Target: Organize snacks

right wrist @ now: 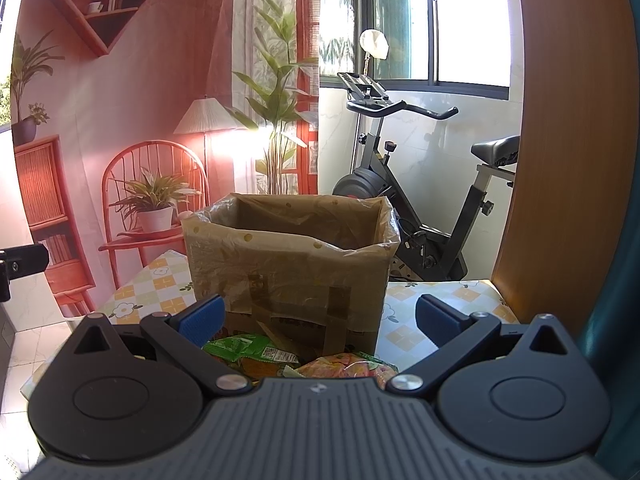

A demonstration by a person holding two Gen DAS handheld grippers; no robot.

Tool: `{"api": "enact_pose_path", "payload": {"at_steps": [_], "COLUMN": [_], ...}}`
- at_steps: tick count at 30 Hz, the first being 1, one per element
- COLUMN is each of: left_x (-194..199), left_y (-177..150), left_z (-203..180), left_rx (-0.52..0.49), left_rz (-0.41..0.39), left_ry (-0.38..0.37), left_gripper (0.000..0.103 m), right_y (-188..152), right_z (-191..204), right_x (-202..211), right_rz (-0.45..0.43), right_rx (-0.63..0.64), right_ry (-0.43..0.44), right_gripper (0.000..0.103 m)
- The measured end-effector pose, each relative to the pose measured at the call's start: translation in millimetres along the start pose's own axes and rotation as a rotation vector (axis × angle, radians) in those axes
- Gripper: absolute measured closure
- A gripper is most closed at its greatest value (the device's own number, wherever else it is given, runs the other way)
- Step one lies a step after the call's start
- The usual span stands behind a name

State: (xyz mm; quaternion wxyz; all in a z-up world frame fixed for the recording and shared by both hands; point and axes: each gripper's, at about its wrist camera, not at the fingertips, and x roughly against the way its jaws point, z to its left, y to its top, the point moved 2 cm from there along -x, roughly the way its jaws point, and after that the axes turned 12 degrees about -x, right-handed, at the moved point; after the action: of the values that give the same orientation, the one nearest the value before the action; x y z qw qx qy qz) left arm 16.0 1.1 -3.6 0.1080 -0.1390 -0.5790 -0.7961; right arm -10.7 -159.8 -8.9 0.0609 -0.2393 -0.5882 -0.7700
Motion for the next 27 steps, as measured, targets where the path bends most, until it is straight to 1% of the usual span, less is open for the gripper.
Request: {"api": "enact_pose_path", "payload": {"at_steps": [7, 9, 12, 14, 16, 18, 21, 24, 25, 27], "left_x": [-3, -4, -10, -16, -23, -32, -49, -66, -70, -75], "left_y": [-2, -4, -9, -12, -16, -20, -29, -36, -39, -44], "left_z": [-1, 0, 3, 4, 5, 3, -6, -24, -30, -35], "left_rx": [0.009, 0.018, 0.042, 0.045, 0.048, 0.043, -0.02, -0.147, -0.169, -0.143], "left_rz": [-0.002, -0.005, -0.004, -0.019, -0.019, 0.0, 0.043, 0.083, 0.077, 0.061], "left_ry": [-0.007, -0.023, -0.051, -0.06, -0.064, -0.047, 0.037, 0.139, 0.127, 0.044], "left_gripper": [0.001, 0.001, 0.001, 0.0, 0.0, 0.0, 0.0, 0.0, 0.001, 0.001], "right_y": [0, -1, -4, -6, -9, -13, -25, -38, -42, -48], "right_z": [-3, -7, -13, -16, -17, -21, -27, -35, -38, -44], "right_x": [-1, -3, -10, -16, -22, -32, -47, -67, -73, -85], "right_rz": [0.001, 0.005, 0.017, 0.021, 0.017, 0.013, 0.017, 0.066, 0.083, 0.121], "right_rx": [-0.001, -0.005, -0.006, 0.005, 0.02, 0.033, 0.047, 0.037, 0.023, -0.01], "right_ry": [-0.001, -0.005, -0.009, -0.011, -0.012, -0.011, -0.003, 0.015, 0.017, 0.025], "right_gripper": [0.0, 0.0, 0.0, 0.0, 0.0, 0.0, 0.0, 0.0, 0.0, 0.0]}}
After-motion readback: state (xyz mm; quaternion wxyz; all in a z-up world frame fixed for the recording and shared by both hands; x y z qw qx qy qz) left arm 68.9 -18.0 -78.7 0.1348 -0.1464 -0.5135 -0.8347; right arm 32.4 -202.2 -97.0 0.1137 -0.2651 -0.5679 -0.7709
